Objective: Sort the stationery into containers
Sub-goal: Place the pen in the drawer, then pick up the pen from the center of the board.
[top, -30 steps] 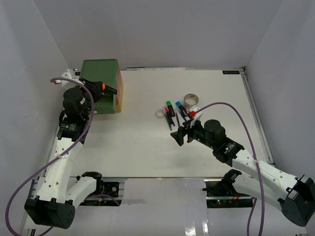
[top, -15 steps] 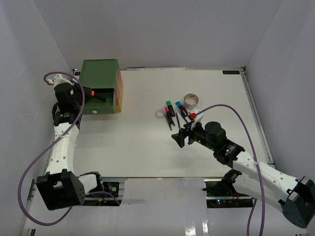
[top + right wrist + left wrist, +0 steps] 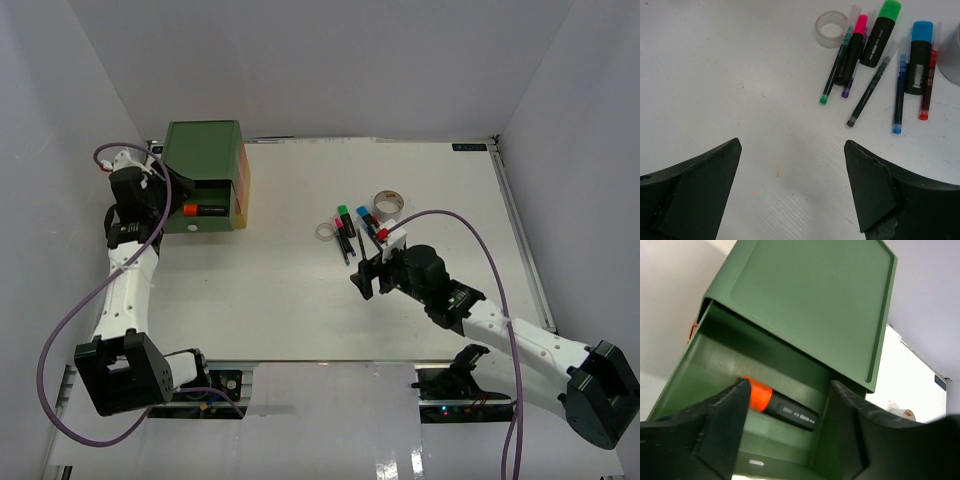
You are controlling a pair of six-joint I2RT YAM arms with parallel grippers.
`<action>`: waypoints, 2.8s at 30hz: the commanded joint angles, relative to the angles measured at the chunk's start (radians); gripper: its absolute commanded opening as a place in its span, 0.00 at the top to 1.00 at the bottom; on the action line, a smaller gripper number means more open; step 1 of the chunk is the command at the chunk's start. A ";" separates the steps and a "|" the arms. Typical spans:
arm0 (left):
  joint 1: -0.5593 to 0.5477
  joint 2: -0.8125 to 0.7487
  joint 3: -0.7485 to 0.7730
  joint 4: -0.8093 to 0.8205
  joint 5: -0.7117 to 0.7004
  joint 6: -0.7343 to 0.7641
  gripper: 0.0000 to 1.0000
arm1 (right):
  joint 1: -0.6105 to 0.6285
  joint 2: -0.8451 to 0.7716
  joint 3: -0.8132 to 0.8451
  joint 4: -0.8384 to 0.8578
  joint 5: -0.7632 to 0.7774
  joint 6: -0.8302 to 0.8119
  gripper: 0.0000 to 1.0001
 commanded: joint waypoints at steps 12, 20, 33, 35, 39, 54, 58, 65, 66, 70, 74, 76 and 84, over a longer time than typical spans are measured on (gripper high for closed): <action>0.004 -0.082 0.163 -0.117 0.043 0.140 0.02 | -0.045 0.349 0.276 -0.033 0.128 -0.010 0.11; -0.178 -0.151 0.125 -0.090 0.160 0.235 0.02 | -0.135 0.563 0.388 -0.042 0.028 -0.013 0.32; -0.344 -0.236 -0.128 0.125 0.235 0.338 0.02 | -0.157 0.809 0.543 -0.041 -0.006 -0.084 0.51; -0.347 -0.237 -0.159 0.140 0.247 0.333 0.02 | -0.157 0.828 0.557 -0.042 -0.005 -0.091 0.52; -0.357 -0.247 -0.170 0.143 0.252 0.330 0.02 | -0.161 0.868 0.577 -0.041 0.008 -0.104 0.54; -0.361 -0.237 -0.187 0.150 0.249 0.325 0.02 | -0.158 0.923 0.635 -0.048 -0.084 -0.108 0.57; -0.361 -0.233 -0.187 0.150 0.255 0.324 0.02 | -0.157 0.929 0.640 -0.051 -0.094 -0.128 0.56; -0.361 -0.227 -0.190 0.150 0.257 0.322 0.02 | -0.148 0.954 0.655 -0.062 -0.075 -0.137 0.55; -0.361 -0.225 -0.190 0.151 0.257 0.322 0.02 | -0.145 0.955 0.657 -0.068 -0.060 -0.137 0.55; -0.361 -0.220 -0.190 0.151 0.263 0.321 0.02 | -0.143 0.963 0.657 -0.076 -0.009 -0.134 0.58; -0.361 -0.219 -0.191 0.151 0.263 0.319 0.02 | -0.141 0.949 0.648 -0.076 0.043 -0.120 0.66; -0.361 -0.219 -0.194 0.151 0.261 0.318 0.02 | -0.141 0.939 0.642 -0.076 0.066 -0.120 0.67; -0.363 -0.219 -0.193 0.150 0.266 0.318 0.02 | -0.141 0.877 0.628 -0.074 0.068 -0.127 0.78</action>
